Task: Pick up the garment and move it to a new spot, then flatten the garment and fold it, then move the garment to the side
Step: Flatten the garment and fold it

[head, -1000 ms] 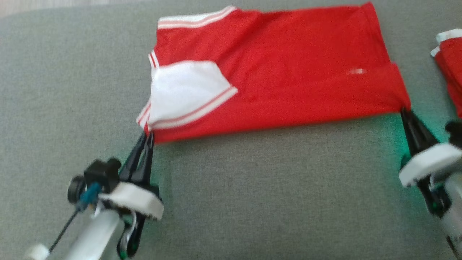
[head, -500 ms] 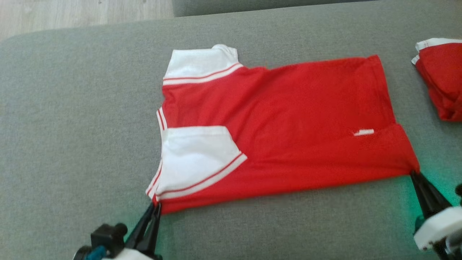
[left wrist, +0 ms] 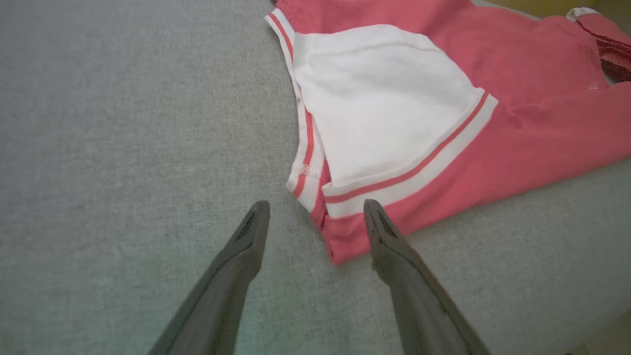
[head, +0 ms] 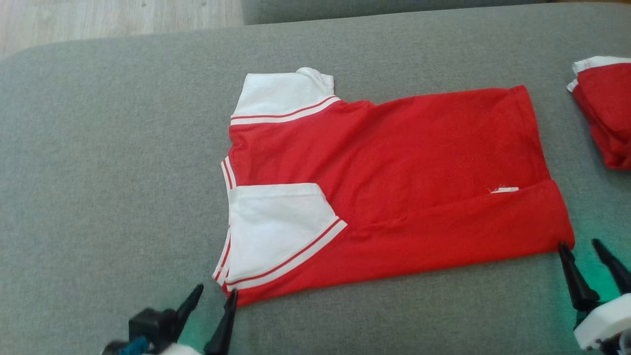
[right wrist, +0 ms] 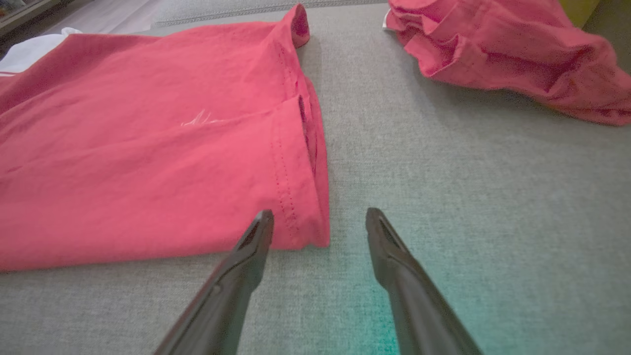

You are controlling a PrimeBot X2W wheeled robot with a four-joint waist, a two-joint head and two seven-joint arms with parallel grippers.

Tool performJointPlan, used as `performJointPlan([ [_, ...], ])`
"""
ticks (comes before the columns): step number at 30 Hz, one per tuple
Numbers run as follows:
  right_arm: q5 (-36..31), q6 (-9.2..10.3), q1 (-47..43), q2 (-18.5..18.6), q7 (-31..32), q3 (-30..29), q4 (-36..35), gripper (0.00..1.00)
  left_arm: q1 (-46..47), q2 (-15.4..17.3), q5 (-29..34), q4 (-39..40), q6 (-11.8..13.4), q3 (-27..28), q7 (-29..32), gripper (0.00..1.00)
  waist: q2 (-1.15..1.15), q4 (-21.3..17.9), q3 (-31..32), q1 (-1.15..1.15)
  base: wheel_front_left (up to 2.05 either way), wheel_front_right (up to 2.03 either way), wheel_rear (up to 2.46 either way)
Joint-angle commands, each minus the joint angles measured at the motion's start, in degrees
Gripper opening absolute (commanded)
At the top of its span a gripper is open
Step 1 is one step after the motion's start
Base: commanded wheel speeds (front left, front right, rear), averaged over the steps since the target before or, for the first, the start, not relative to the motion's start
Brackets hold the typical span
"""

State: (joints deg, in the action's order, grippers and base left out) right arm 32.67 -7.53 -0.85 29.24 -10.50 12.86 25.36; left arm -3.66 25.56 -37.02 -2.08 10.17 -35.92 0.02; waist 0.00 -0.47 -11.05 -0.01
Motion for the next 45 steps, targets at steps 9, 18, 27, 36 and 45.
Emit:
performJointPlan([
  [9,-4.8,0.04,-0.1,0.0,2.2,-4.1,-9.8,1.00,18.2,6.6,2.9,6.4,-3.2,5.1,5.1,1.00,0.00,-1.4,-5.0,0.01,0.00,0.00,0.00],
  [18,-8.8,0.04,4.4,-1.7,5.6,-4.2,-17.1,1.00,45.6,9.2,-0.4,0.3,-14.3,5.9,20.0,1.00,0.00,-5.4,-13.5,0.01,0.00,0.00,0.00],
  [27,-10.4,0.04,7.9,-3.3,6.7,-2.6,-19.1,1.00,65.3,9.7,-6.0,-13.1,-17.4,2.1,36.3,1.00,0.00,-9.9,-19.3,0.01,0.00,0.00,0.00],
  [36,-10.1,0.04,10.1,-4.3,5.3,-0.9,-16.7,1.00,69.3,13.1,-8.3,-21.9,-17.6,-2.6,44.3,1.00,0.00,-12.4,-21.2,0.01,0.00,0.00,0.00],
  [45,-10.0,0.04,11.5,-4.1,4.5,-1.1,-14.8,1.00,68.6,14.7,-14.9,-18.7,-17.6,-5.8,43.2,0.00,0.00,-11.7,-21.0,0.01,0.00,0.00,0.00],
])
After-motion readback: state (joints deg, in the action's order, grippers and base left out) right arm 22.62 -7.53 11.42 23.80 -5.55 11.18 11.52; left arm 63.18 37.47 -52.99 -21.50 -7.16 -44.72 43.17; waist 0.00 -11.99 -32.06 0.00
